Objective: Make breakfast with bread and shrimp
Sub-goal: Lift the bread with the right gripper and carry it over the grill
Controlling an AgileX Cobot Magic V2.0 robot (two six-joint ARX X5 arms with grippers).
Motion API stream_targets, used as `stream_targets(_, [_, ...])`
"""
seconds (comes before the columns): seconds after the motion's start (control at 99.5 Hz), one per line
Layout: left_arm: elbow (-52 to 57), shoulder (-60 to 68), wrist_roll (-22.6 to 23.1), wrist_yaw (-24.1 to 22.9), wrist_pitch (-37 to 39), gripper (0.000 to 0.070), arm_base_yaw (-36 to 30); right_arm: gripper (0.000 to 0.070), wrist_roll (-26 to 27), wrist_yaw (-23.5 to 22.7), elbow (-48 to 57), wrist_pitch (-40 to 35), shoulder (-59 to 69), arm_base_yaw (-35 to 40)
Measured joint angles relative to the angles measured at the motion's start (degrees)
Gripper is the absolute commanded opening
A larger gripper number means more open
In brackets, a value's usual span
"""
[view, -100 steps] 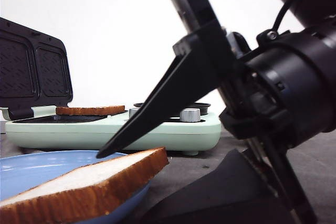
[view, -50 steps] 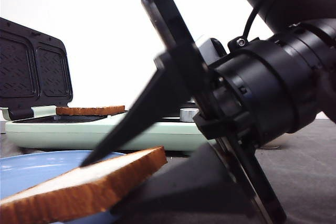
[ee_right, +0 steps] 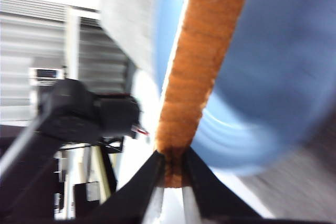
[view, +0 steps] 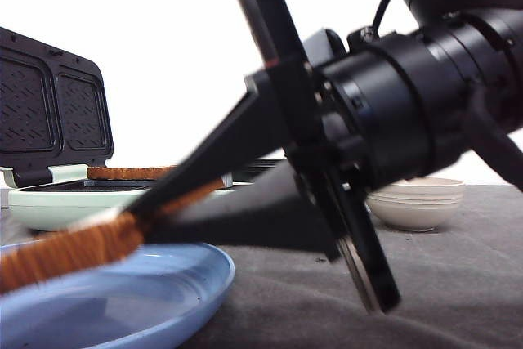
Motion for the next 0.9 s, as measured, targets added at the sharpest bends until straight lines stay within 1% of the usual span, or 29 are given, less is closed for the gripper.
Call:
stream_targets(0.121, [0.00,0.00,0.00,0.00,0.02,0.0631,0.00,0.0003,0.00,-0.44,1.03,-0.11,0.00,-0.79])
stream_targets(0.241, [0.00,0.00,0.00,0.00,0.13,0.0631,0.00,0.0002,-0.24,-2.93,3.78,-1.40,0.00,-2.29])
stream_targets(0.352, [0.00,0.00,0.00,0.00,0.76,0.0631,0.00,0.0002,-1.46,-4.68,8.07,-4.68,0.00,-4.31])
stream_targets(0.422, [0.00,0.00,0.00,0.00,1.14,0.0631,-0.02,0.0003,-2.84,-5.90,11.41,-8.57,0.00,-5.81])
stream_targets(0.502, [0.00,0.00,0.00,0.00,1.38,0.0631,-0.02,0.0002,-5.40,-6.32,15.74,-14.80,0.00,-7.48])
stream_targets(0.623, [0.00,0.00,0.00,-0.02,1.38,0.0631,0.00,0.0002,-11.06,-6.08,23.04,-25.83,0.00,-10.08])
stream_targets(0.703, [0.00,0.00,0.00,-0.22,1.40,0.0631,0.00,0.0002,-15.06,-6.01,27.98,-31.91,0.52,-11.87])
stream_targets(0.814, [0.00,0.00,0.00,-1.01,2.03,0.0632,0.00,0.0003,-19.56,-6.01,34.36,-37.20,2.80,-14.12])
stream_targets(0.904, [0.00,0.00,0.00,-1.49,2.89,0.0631,0.00,0.0002,-22.08,-6.19,38.82,-39.91,5.60,-15.50])
